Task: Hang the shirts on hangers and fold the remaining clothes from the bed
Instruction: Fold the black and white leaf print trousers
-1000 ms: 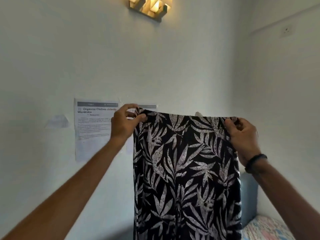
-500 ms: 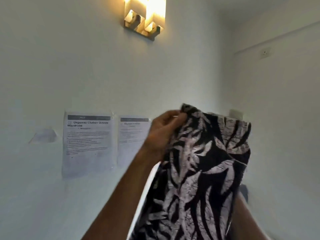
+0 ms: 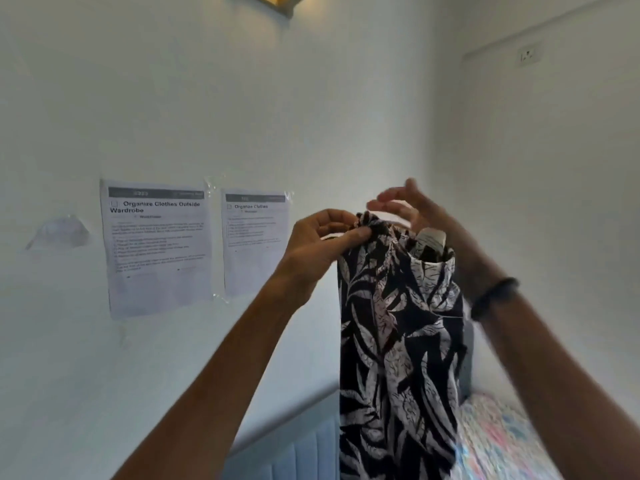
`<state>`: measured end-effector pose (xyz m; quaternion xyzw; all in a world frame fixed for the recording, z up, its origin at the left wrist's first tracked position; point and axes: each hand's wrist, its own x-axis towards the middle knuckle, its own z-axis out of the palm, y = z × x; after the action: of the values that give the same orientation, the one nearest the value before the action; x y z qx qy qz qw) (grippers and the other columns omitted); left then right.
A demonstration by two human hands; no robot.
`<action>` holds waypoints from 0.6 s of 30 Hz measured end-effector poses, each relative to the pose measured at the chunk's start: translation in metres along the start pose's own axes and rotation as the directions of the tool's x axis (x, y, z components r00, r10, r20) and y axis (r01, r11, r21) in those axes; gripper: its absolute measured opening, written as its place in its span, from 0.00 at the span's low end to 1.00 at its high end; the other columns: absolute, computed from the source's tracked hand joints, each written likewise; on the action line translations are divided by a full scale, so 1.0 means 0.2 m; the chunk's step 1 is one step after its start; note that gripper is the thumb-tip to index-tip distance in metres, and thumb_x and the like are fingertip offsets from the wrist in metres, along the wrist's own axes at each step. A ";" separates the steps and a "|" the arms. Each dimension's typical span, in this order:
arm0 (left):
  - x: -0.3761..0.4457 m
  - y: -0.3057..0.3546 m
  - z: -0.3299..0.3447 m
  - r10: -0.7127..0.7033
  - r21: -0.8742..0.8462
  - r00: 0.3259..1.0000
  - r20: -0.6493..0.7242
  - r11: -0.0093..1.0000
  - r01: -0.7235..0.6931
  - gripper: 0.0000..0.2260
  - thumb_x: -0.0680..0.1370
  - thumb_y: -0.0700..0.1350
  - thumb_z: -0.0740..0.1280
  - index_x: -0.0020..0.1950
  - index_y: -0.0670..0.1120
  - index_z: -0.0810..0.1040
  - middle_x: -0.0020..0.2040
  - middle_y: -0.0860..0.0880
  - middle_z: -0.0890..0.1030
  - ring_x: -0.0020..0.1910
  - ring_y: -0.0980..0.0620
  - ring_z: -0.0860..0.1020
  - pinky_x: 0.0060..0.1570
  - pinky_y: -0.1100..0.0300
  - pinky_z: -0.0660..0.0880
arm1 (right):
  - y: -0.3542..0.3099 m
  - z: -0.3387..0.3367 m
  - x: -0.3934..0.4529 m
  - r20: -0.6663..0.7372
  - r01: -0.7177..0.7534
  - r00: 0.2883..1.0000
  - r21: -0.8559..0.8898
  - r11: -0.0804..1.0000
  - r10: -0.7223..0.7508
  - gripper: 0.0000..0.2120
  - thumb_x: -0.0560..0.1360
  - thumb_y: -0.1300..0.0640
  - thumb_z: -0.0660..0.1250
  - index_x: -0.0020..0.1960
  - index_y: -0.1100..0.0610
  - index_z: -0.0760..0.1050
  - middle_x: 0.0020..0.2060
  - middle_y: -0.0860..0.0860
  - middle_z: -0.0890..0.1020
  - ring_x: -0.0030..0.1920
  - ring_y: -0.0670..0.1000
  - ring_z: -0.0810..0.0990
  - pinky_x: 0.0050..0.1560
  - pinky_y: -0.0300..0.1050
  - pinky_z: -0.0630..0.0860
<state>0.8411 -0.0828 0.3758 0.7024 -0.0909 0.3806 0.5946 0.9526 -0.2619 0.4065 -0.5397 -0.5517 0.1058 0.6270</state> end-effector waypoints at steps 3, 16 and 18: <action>-0.01 -0.03 -0.02 0.049 0.094 0.998 -0.038 0.995 -0.046 0.10 0.70 0.42 0.81 0.48 0.46 0.84 0.50 0.44 0.86 0.49 0.47 0.83 0.53 0.49 0.80 | -0.02 -0.02 -0.04 0.113 0.009 0.993 -0.339 0.941 0.031 0.25 0.70 0.34 0.74 0.57 0.52 0.79 0.62 0.53 0.83 0.63 0.57 0.82 0.65 0.62 0.78; -0.14 -0.29 -0.11 0.056 0.111 0.967 -0.250 0.993 -0.029 0.11 0.73 0.39 0.79 0.52 0.43 0.82 0.44 0.50 0.84 0.41 0.56 0.81 0.41 0.59 0.79 | -0.02 0.13 0.08 -0.053 -0.015 0.916 -0.995 -0.098 0.398 0.06 0.73 0.63 0.69 0.47 0.54 0.79 0.41 0.55 0.83 0.40 0.59 0.84 0.40 0.49 0.82; -0.13 -0.30 -0.12 0.037 0.023 0.959 -0.281 0.999 -0.032 0.11 0.75 0.40 0.78 0.55 0.42 0.82 0.44 0.48 0.85 0.42 0.54 0.81 0.44 0.57 0.80 | 0.03 0.22 0.12 -0.030 -0.007 0.951 -0.997 -0.075 0.309 0.05 0.73 0.65 0.66 0.41 0.56 0.74 0.35 0.55 0.80 0.33 0.56 0.83 0.33 0.43 0.75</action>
<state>0.8484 -0.0529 0.3134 0.6450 -0.0142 0.4876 0.5882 0.9298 -0.2177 0.4067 -0.8702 -0.4494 -0.1983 -0.0391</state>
